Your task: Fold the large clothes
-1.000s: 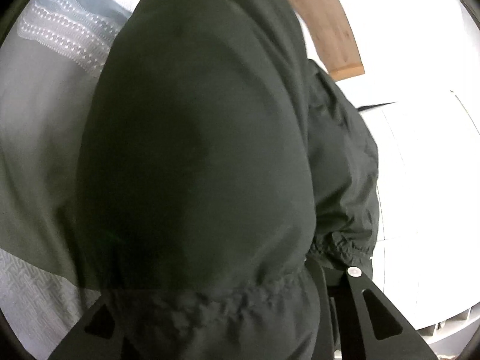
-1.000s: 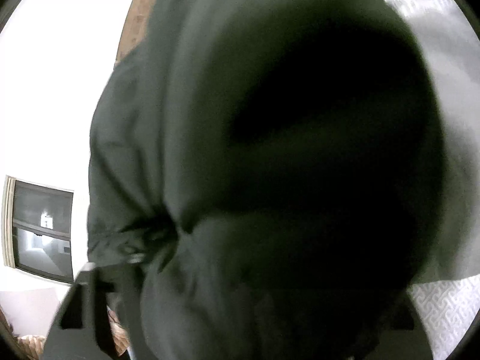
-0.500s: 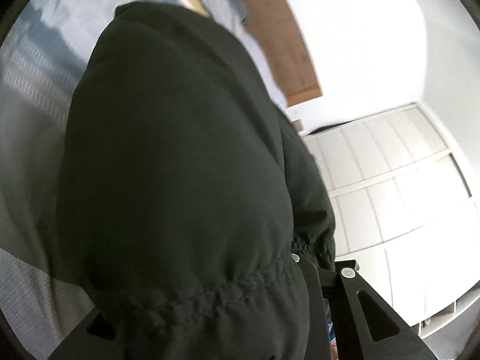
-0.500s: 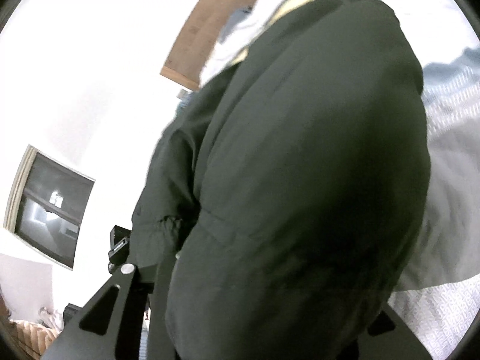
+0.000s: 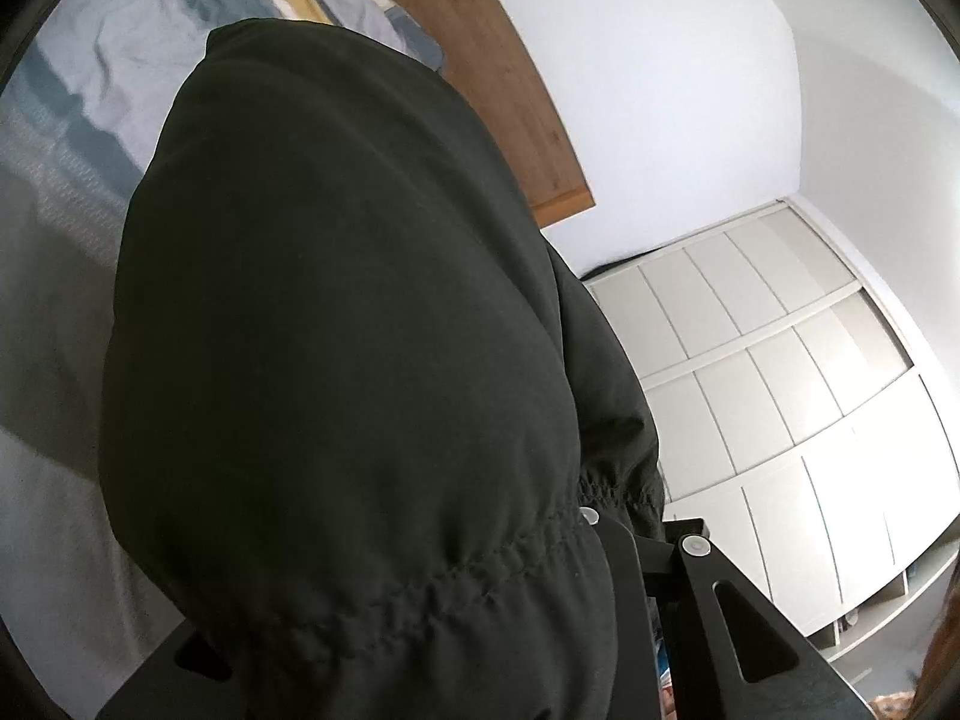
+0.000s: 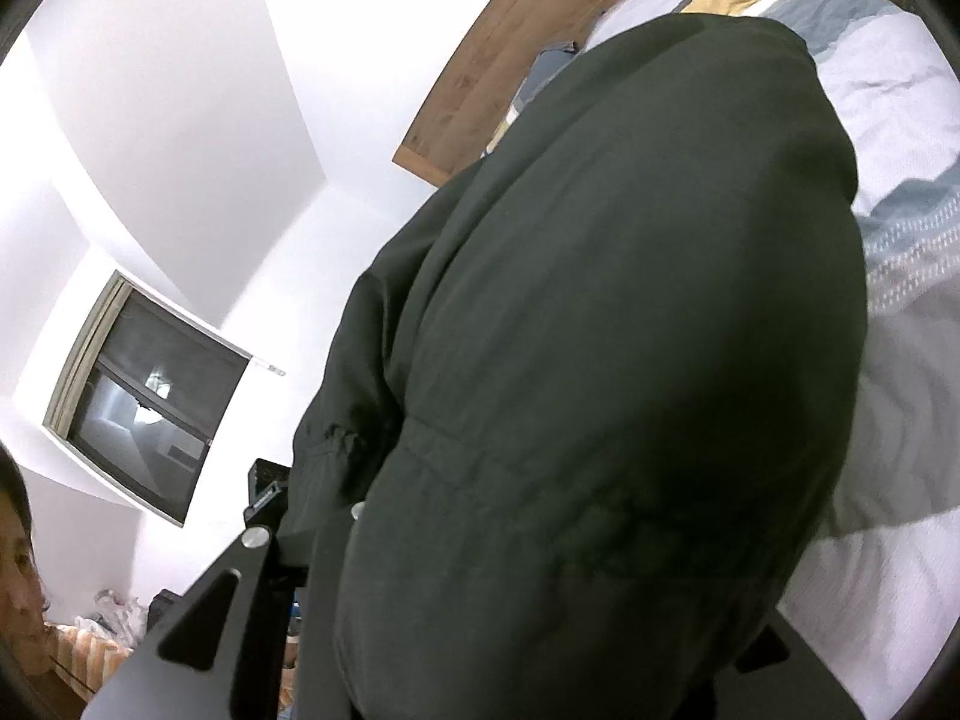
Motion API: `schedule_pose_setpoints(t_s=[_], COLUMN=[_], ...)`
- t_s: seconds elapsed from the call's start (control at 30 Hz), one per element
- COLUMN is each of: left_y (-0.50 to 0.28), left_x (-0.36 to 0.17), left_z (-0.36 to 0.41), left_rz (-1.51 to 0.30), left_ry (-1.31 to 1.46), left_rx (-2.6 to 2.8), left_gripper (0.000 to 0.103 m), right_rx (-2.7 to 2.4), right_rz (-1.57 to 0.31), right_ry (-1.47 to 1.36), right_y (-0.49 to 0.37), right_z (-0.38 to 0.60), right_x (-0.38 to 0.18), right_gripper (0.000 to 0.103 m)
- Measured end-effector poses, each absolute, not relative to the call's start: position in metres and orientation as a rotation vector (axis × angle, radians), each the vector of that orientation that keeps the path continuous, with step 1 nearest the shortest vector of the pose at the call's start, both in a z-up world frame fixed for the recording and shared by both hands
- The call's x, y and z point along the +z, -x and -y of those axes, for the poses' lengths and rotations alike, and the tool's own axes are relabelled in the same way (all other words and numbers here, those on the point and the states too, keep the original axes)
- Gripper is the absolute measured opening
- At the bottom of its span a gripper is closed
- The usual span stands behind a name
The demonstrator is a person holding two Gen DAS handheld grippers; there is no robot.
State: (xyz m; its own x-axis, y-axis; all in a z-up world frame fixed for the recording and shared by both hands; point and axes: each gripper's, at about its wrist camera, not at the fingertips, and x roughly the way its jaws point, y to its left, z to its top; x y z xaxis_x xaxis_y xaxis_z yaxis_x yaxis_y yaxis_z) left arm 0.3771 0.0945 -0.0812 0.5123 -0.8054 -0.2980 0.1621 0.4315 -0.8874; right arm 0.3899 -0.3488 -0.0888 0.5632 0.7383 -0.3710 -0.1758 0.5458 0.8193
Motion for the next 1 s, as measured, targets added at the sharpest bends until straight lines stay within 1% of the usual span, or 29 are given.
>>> schedule_pose_setpoints(t_s=[0.07,0.2,0.27,0.37,0.43,0.47,0.5,0.53,0.63,0.67,0.7,0.73,0.8,0.9,0.97,1.0], left_y=[-0.419,-0.432,-0.438,-0.444,-0.441,-0.440,-0.445,-0.447,-0.445,-0.441,-0.438,-0.428,-0.424,-0.397,-0.393,-0.367], left_x=[-0.099,-0.148,-0.170,-0.185,-0.183,-0.182,-0.177,-0.174,-0.157,-0.147,-0.152,-0.146,-0.139,-0.129,-0.114,-0.119], left_z=[-0.076,-0.064,-0.062,-0.066,-0.067,-0.066,-0.062,-0.061,-0.066,-0.072,-0.086,-0.088,-0.100,-0.127,-0.122,-0.156], left_rz=[-0.854,-0.979,-1.027,-1.053,-1.073,-1.082,-1.091,-1.095,-1.077,-1.060,-1.048,-1.027,-0.999,-0.951,-0.928,-0.919], left_ry=[0.920,0.830,0.769,0.754,0.715,0.704,0.683,0.663,0.630,0.632,0.631,0.626,0.620,0.581,0.525,0.497], left_rx=[-0.670,-0.578,-0.514,-0.461,-0.415,-0.408,-0.396,-0.386,-0.353,-0.331,-0.313,-0.286,-0.247,-0.165,-0.135,-0.135], left_gripper=[0.019,0.021,0.024,0.043,0.062,0.066,0.073,0.079,0.083,0.086,0.091,0.094,0.094,0.094,0.094,0.094], right_rx=[0.607,0.532,0.489,0.413,0.346,0.312,0.287,0.254,0.187,0.163,0.144,0.119,0.071,-0.046,-0.108,-0.124], right_rz=[-0.808,-0.901,-0.945,-0.984,-1.018,-1.036,-1.048,-1.055,-1.031,-1.020,-1.013,-1.003,-0.978,-0.896,-0.857,-0.841], right_ry=[-0.818,-0.811,-0.788,-0.768,-0.736,-0.708,-0.683,-0.655,-0.649,-0.662,-0.666,-0.660,-0.640,-0.592,-0.554,-0.523], right_y=[-0.382,-0.374,-0.371,-0.365,-0.361,-0.361,-0.361,-0.361,-0.355,-0.351,-0.348,-0.345,-0.335,-0.316,-0.299,-0.298], right_z=[0.352,0.355,0.357,0.368,0.375,0.377,0.377,0.379,0.390,0.394,0.399,0.402,0.413,0.420,0.428,0.421], right_x=[-0.099,-0.143,-0.163,-0.183,-0.188,-0.189,-0.187,-0.188,-0.178,-0.173,-0.169,-0.164,-0.154,-0.122,-0.102,-0.086], right_gripper=[0.025,0.025,0.025,0.028,0.041,0.045,0.056,0.066,0.073,0.074,0.075,0.077,0.079,0.080,0.081,0.081])
